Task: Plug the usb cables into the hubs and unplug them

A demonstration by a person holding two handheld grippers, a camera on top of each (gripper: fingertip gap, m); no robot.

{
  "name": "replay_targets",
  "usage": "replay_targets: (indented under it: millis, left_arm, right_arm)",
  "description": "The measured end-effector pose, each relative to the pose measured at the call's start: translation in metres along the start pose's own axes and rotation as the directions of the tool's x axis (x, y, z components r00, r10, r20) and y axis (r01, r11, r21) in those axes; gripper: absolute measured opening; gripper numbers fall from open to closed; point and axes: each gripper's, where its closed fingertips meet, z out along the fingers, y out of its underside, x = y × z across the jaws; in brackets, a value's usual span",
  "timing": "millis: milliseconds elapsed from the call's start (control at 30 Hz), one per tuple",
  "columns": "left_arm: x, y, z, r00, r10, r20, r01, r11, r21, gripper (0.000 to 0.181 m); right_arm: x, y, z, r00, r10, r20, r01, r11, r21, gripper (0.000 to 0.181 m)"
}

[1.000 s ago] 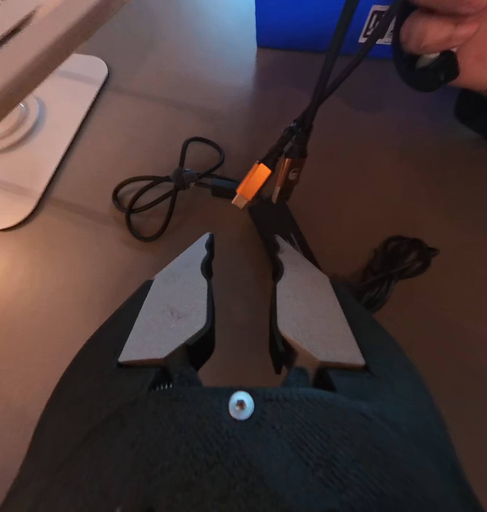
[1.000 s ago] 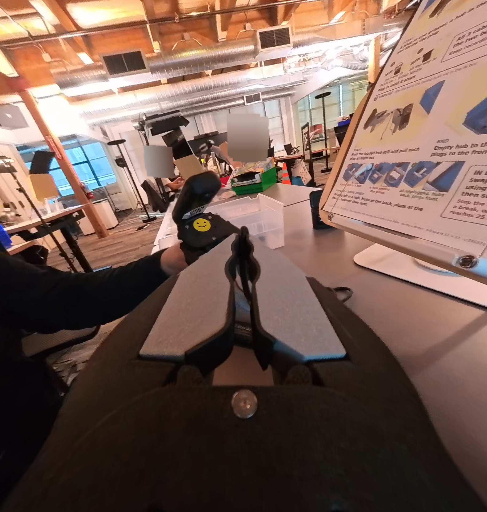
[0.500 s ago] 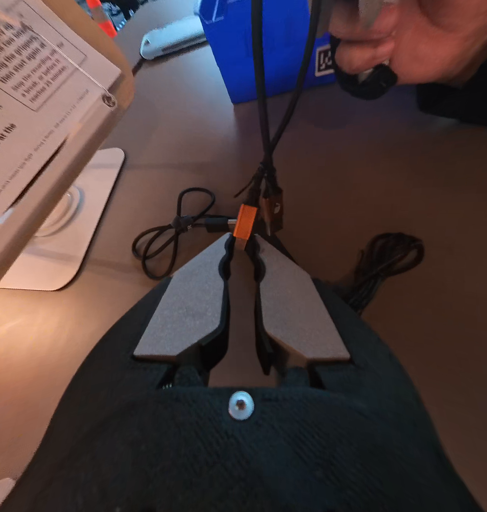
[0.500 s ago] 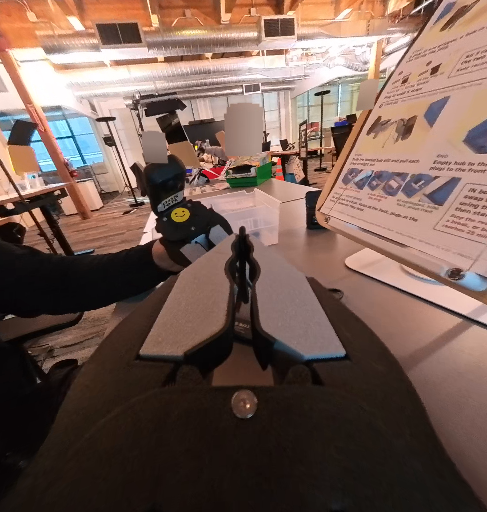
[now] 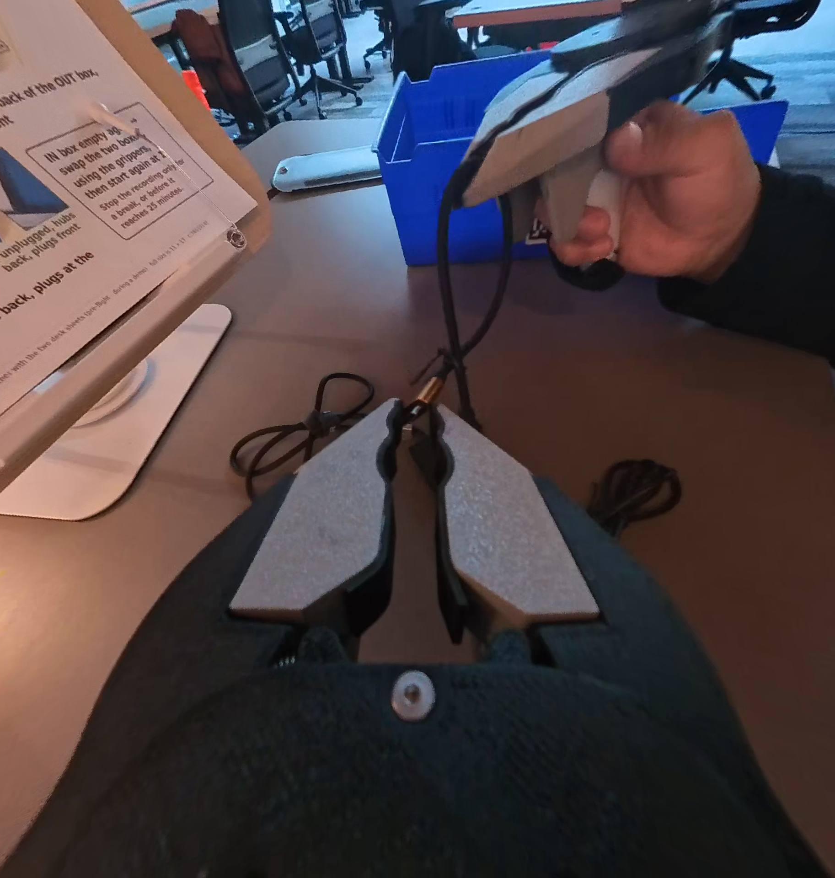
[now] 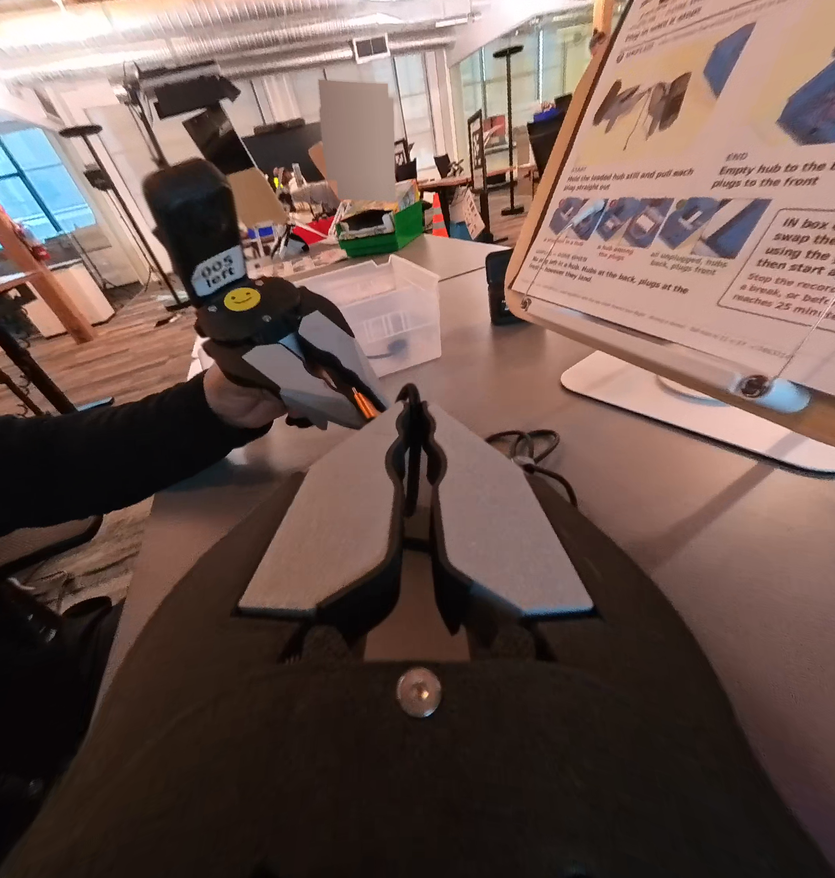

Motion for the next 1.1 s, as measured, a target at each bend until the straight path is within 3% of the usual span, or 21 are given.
replay_targets:
  millis: [167, 367, 500, 600, 667, 833, 1100]
  left_arm:
    - [0.005, -0.007, -0.002, 0.990, 0.129, 0.055, -0.130, 0.992, 0.010, 0.007]
    - [0.004, -0.012, -0.004, 0.995, 0.082, 0.055, -0.084, 0.996, 0.041, 0.007]
    - [-0.013, 0.007, 0.002, 0.996, -0.053, 0.070, 0.055, 0.998, -0.031, 0.009]
    - [-0.019, 0.022, 0.006, 0.991, -0.106, 0.084, 0.114, 0.989, -0.091, 0.006]
    - [-0.015, 0.026, 0.009, 0.989, -0.133, 0.058, 0.139, 0.983, -0.118, 0.015]
    - [-0.003, 0.032, 0.019, 0.993, -0.119, 0.012, 0.119, 0.980, -0.161, 0.028]
    - [0.013, 0.026, 0.033, 0.995, -0.097, 0.001, 0.097, 0.985, -0.141, 0.035]
  right_arm:
    - [0.012, 0.011, 0.001, 0.997, -0.014, -0.073, 0.009, 0.998, -0.064, 0.000]
    - [0.016, 0.012, -0.001, 0.997, 0.017, -0.078, -0.022, 0.998, -0.061, 0.000]
    - [0.009, 0.002, -0.002, 0.997, 0.074, -0.014, -0.074, 0.997, 0.006, 0.000]
    - [0.016, -0.014, -0.012, 0.995, 0.093, -0.038, -0.088, 0.991, 0.103, 0.000]
    - [0.021, -0.022, -0.021, 0.993, 0.095, -0.064, -0.084, 0.985, 0.150, 0.000]
    - [0.018, -0.031, -0.025, 0.995, 0.066, -0.080, -0.049, 0.980, 0.195, 0.000]
    - [0.007, -0.037, -0.020, 0.987, 0.152, 0.046, -0.158, 0.954, 0.255, 0.000]
